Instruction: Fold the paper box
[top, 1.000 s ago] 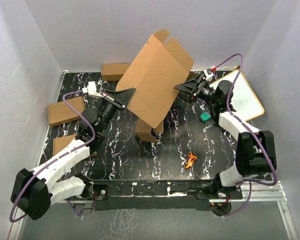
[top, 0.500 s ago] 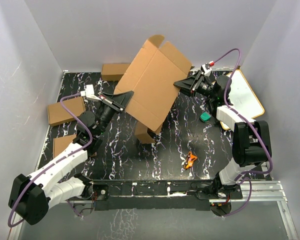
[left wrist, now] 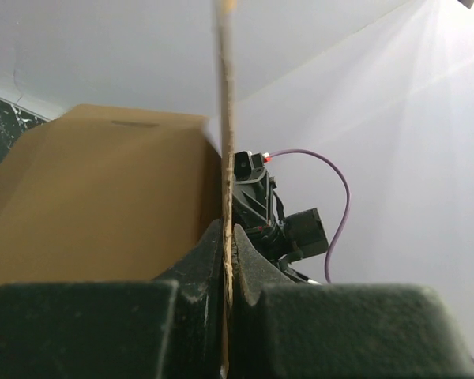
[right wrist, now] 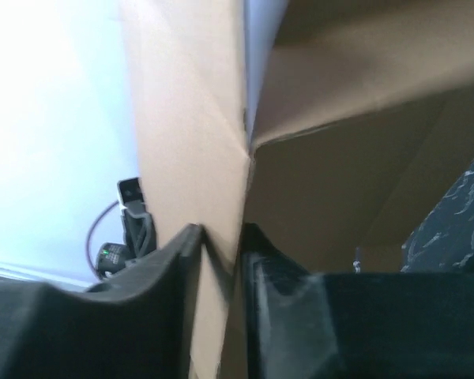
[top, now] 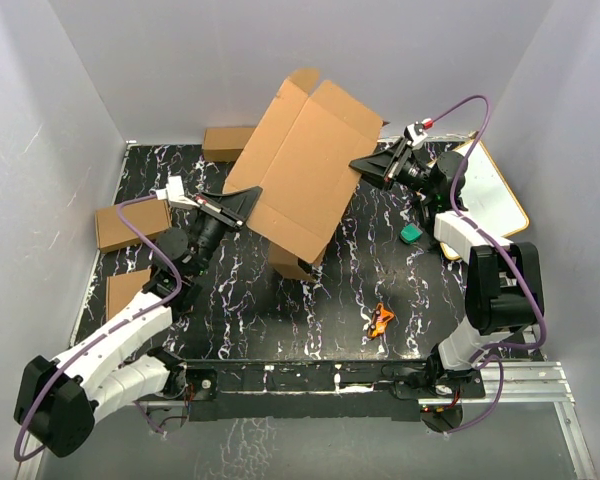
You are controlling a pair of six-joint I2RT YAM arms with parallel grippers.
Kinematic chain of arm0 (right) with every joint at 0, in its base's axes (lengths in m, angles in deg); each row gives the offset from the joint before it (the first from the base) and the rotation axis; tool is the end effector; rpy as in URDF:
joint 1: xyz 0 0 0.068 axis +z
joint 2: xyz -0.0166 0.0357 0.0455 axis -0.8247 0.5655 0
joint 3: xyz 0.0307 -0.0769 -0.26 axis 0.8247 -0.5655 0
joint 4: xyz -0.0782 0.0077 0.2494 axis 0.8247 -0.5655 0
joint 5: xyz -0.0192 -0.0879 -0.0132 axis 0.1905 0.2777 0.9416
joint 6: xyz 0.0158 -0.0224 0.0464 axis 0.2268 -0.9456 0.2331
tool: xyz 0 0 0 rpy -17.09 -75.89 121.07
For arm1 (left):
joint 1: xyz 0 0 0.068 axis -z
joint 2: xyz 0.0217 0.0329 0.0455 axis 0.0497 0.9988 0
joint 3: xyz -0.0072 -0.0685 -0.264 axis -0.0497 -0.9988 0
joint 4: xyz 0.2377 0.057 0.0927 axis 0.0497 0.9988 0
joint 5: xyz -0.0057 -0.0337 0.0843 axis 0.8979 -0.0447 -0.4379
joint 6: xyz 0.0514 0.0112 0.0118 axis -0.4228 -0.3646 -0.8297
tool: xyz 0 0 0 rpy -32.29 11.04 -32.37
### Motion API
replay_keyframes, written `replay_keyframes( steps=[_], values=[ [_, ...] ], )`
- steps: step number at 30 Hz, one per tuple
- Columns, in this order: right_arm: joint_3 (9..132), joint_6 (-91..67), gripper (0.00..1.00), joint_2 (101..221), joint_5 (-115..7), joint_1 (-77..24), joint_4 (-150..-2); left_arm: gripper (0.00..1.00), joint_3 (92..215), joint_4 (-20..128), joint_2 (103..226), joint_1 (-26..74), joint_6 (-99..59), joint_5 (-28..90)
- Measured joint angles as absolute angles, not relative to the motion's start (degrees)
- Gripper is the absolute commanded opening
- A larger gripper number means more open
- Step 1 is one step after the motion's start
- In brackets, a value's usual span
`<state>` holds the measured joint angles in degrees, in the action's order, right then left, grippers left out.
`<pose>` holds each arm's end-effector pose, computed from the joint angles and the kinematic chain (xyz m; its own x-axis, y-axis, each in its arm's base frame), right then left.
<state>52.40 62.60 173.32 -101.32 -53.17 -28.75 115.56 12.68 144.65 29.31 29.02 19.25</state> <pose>0.3602 0.0443 0.2989 -0.7918 0.5328 -0.2985 -0.3080 0.0738 0.9485 0.1889 -0.1163 0.3395 -0.2652 -0.8608 -0.4344 0.5173 0.2531 -0.8175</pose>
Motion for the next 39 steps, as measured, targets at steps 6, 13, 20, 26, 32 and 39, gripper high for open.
replay_keyframes(
  steps=[6, 13, 20, 26, 32, 39],
  values=[
    [52.42, 53.96, 0.8, 172.79, -105.45, -53.5, -30.71, 0.0, 115.58, 12.5, 142.64, 29.22, 27.51, 19.34],
    [57.64, 21.83, 0.96, 168.62, -113.16, -55.37, -54.58, 0.0, 119.67, 18.47, 140.26, 25.88, 24.21, 20.7],
    [69.2, -21.14, 1.0, 162.32, -113.08, -57.19, -88.63, 0.0, 130.25, 26.86, 139.38, 18.41, 21.11, 24.96],
    [70.21, -39.45, 1.0, 158.26, -106.56, -57.19, -94.14, 0.0, 138.44, 31.82, 139.78, 17.64, 19.51, 29.5],
    [70.47, -43.48, 0.98, 161.73, -104.31, -58.57, -87.93, 0.0, 144.89, 36.85, 140.17, 17.62, 18.92, 33.31],
    [71.74, -34.75, 1.0, 168.27, -110.96, -69.91, -76.26, 0.0, 149.99, 42.36, 139.47, 17.62, 17.67, 36.45]
  ],
)
